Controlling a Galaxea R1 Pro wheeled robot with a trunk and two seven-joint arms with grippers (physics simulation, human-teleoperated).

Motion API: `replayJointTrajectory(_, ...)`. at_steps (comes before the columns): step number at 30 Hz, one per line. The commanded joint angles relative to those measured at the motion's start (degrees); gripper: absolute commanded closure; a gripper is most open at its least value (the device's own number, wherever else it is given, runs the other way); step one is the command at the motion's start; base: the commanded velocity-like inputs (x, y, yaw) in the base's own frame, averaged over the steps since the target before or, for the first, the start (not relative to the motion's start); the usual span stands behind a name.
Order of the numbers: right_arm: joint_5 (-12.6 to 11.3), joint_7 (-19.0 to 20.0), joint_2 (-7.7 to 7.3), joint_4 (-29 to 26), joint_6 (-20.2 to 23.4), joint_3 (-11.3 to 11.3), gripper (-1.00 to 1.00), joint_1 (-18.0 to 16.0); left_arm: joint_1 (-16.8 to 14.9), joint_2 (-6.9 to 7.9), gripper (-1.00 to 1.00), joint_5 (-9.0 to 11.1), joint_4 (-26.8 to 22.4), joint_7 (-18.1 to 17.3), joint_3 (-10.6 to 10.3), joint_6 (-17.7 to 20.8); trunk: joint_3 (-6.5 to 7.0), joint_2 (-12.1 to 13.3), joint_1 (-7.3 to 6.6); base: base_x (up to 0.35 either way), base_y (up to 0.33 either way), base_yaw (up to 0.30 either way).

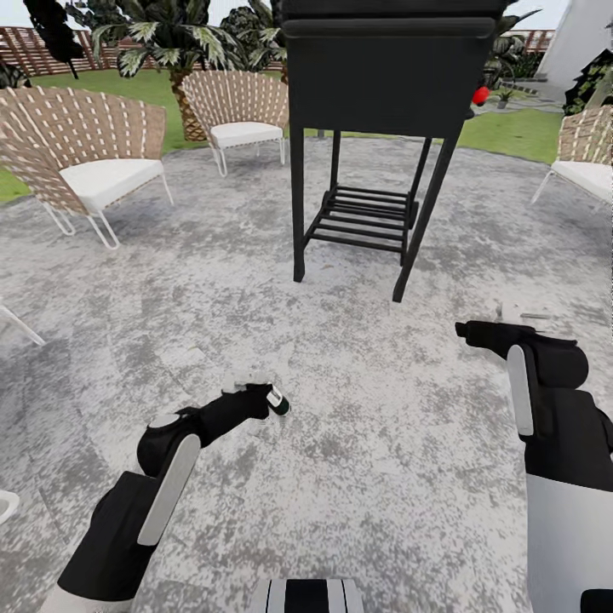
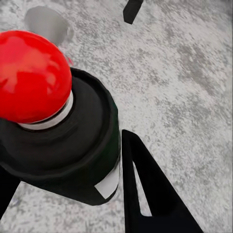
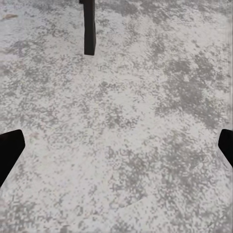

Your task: Pick up the pesticide atomizer in the garden and spray insectifuge to fully cover both potted plants in the garden.

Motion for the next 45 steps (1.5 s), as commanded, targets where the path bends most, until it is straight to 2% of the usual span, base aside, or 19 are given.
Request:
replayJointTrajectory(1, 0.0, -0.2, -0.02, 0.0, 0.3, 0.0, -1.0, 0.0, -0.1, -0.12, 1.0, 0.0, 0.0, 0.9, -0.1, 0.1, 0.19, 0.0, -0.03, 0.0, 0.0, 0.0)
replayJointTrajectory(3, 0.0, -0.2, -0.01, -0.1, 0.3, 0.0, -1.0, 0.0, -0.2, -1.34, 1.0, -0.3, 0.0, 5.3, -1.0, -0.7, 0.63, 0.0, -0.08, 0.0, 0.0, 0.0)
replayJointTrajectory(4, 0.0, -0.2, -0.01, -0.1, 0.3, 0.0, -1.0, 0.0, -0.4, -3.19, 1.0, -0.5, 0.0, 11.5, -4.0, -2.2, 0.85, 0.0, -0.11, 0.0, 0.0, 0.0)
replayJointTrajectory(5, 0.0, -0.2, -0.03, -0.1, 0.3, 0.0, -1.0, 0.0, -0.5, -3.99, 1.0, -0.6, 0.0, 15.3, -5.9, -2.9, 1.07, 0.1, -0.14, 0.0, 0.0, 0.0)
replayJointTrajectory(7, 0.0, -0.2, -0.1, -0.1, 0.2, 0.0, -1.0, 0.0, -0.7, -4.74, 1.0, -0.7, 0.0, 20.0, -8.1, -3.5, 1.51, 0.1, -0.19, 0.0, 0.0, 0.0)
replayJointTrajectory(11, 0.0, -0.2, -0.16, -0.1, 0.2, 0.0, -1.0, -0.1, -1.2, -5.44, 1.0, -0.7, 0.0, 25.6, -11.3, -4.2, 2.4, 0.1, -0.29, 0.0, 0.0, 0.0)
replayJointTrajectory(15, 0.0, -0.2, -0.18, -0.1, 0.1, 0.0, -1.0, -0.1, -1.4, -5.67, 1.0, -0.8, 0.0, 28.2, -12.5, -4.5, 3.29, 0.2, -0.39, 0.0, 0.0, 0.0)
replayJointTrajectory(27, 0.0, -0.2, -0.19, -0.1, 0.1, 0.0, -1.0, 0.0, -1.4, -6.26, 1.0, -0.8, 0.0, 29.3, -12.9, -4.6, 5.95, 0.3, -0.7, 0.0, 0.0, 0.0)
replayJointTrajectory(30, 0.0, -0.2, -0.19, -0.1, 0.1, 0.0, -1.0, 0.0, -1.4, -6.47, 1.0, -0.8, -0.1, 30.6, -13.2, -5.3, 6.61, 0.4, -0.78, 0.0, 0.0, 0.0)
replayJointTrajectory(33, 0.0, -0.2, -0.19, -0.1, 0.1, 0.0, -1.0, 0.0, -1.7, -7.43, 1.0, -0.8, -0.1, 36.4, -16.6, -7.9, 7.28, 0.4, -0.86, 0.0, 0.0, 0.0)
replayJointTrajectory(34, 0.0, -0.2, -0.19, -0.1, 0.1, 0.0, -1.0, 0.0, -1.9, -7.51, 1.0, -0.8, -0.1, 37.1, -17.0, -8.2, 7.5, 0.4, -0.88, 0.0, 0.0, 0.0)
replayJointTrajectory(38, 0.0, -0.2, -0.19, -0.1, 0.1, 0.0, -1.0, -0.1, -2.4, -7.72, 1.0, -0.7, -0.1, 39.0, -18.1, -8.7, 8.38, 0.5, -0.99, 0.0, 0.0, 0.0)
replayJointTrajectory(45, 0.1, -0.2, -0.19, -0.1, 0.1, 0.0, -1.0, 0.0, -2.6, -7.82, 1.0, -0.8, -0.1, 40.0, -18.6, -8.8, 9.93, 0.6, -1.17, 0.0, 0.0, 0.0)
